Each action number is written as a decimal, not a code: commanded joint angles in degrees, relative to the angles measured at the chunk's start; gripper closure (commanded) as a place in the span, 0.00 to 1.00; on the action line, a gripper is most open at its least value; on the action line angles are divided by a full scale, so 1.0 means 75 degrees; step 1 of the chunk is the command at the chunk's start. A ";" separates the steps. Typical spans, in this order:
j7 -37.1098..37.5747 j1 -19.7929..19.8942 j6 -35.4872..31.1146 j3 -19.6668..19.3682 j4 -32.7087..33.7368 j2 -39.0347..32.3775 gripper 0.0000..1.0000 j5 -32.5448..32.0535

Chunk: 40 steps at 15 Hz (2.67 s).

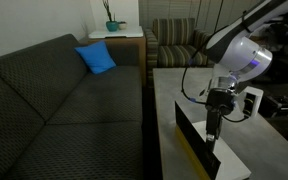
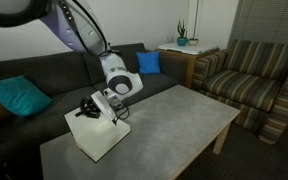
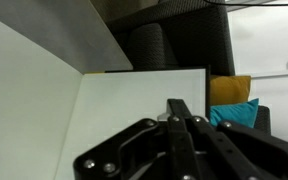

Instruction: Open the cover of the book on the table

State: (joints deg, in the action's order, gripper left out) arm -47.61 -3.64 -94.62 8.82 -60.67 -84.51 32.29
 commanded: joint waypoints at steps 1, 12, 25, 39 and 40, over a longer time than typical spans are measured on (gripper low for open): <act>-0.0300 -0.0344 -0.0171 -0.0241 0.0013 -0.0003 1.00 0.0167; -0.0760 -0.0665 -0.1282 -0.0176 -0.0218 -0.0019 1.00 0.0873; -0.0217 -0.0268 -0.3851 -0.0028 -0.0187 -0.0007 1.00 -0.1135; 0.0638 0.0148 -0.6013 -0.0947 -0.0003 0.0304 1.00 -0.3405; 0.0663 0.0137 -0.6260 -0.1041 -0.0090 0.0360 1.00 -0.3386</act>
State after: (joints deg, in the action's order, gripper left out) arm -44.09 -2.08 -137.02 3.17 -58.30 -84.12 7.71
